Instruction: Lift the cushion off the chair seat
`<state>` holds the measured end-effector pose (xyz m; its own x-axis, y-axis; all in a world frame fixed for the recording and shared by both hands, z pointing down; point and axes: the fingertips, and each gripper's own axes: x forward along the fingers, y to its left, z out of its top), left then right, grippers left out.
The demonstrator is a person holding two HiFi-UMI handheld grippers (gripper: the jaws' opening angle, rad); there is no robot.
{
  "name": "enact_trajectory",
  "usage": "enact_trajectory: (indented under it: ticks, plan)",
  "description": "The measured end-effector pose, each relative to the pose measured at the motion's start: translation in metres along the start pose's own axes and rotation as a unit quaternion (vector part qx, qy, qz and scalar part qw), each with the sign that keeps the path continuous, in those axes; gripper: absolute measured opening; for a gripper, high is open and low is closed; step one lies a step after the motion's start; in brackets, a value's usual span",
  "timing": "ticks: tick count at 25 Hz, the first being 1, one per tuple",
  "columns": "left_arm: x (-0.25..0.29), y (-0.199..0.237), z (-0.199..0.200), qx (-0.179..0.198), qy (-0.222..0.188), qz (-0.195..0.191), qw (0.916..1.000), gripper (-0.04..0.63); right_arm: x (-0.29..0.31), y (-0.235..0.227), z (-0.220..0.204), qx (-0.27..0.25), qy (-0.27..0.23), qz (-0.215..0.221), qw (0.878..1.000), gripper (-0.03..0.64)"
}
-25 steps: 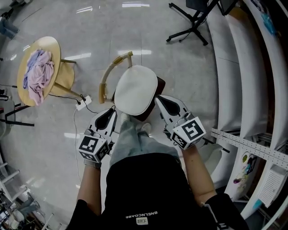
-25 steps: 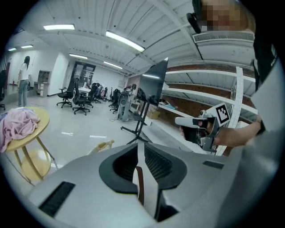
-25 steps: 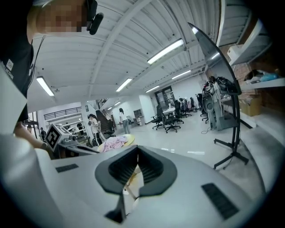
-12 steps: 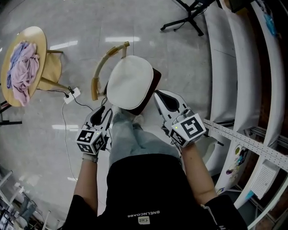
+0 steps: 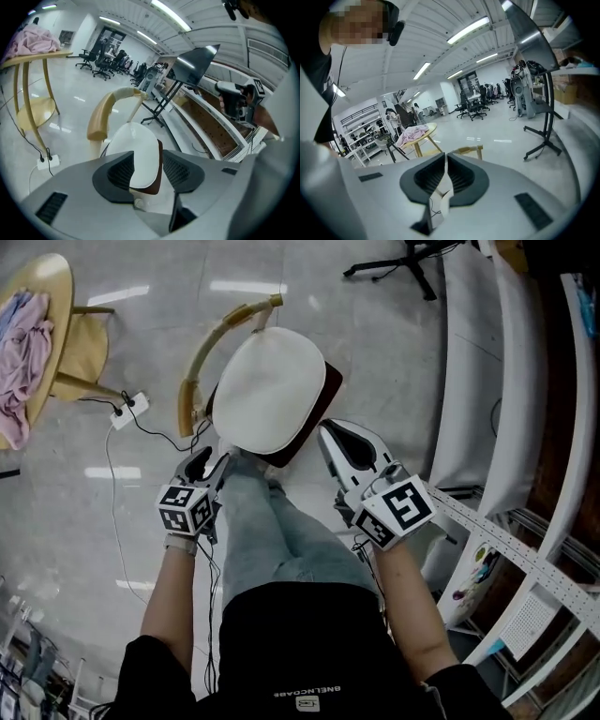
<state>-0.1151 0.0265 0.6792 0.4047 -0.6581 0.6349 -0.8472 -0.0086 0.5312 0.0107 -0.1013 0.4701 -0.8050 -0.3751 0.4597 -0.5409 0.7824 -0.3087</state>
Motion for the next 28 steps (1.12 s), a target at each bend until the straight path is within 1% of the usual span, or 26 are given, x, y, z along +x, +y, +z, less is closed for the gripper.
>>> enact_trajectory:
  ticks: [6,8,14,19,28]
  plan:
    - [0.039,0.039,-0.043,-0.042,0.024,0.013,0.9987,0.192,0.019,-0.010,-0.023,0.011,0.026,0.006,1.000,0.011]
    - [0.052,0.053,-0.055,-0.058,0.026,0.018,0.9978,0.192,0.023,-0.013,-0.030,0.022,0.030,0.008,0.999,0.011]
    - [0.092,0.092,-0.080,-0.114,0.026,0.037,0.9925,0.224,0.033,-0.020,-0.055,0.039,0.046,0.008,0.998,0.011]
    - [0.113,0.112,-0.100,-0.124,0.039,0.056,0.9900,0.251,0.037,-0.021,-0.069,0.048,0.056,0.006,0.997,0.012]
    - [0.148,0.136,-0.127,-0.159,0.065,0.070,0.9826,0.296,0.040,-0.020,-0.086,0.057,0.068,0.004,0.996,0.012]
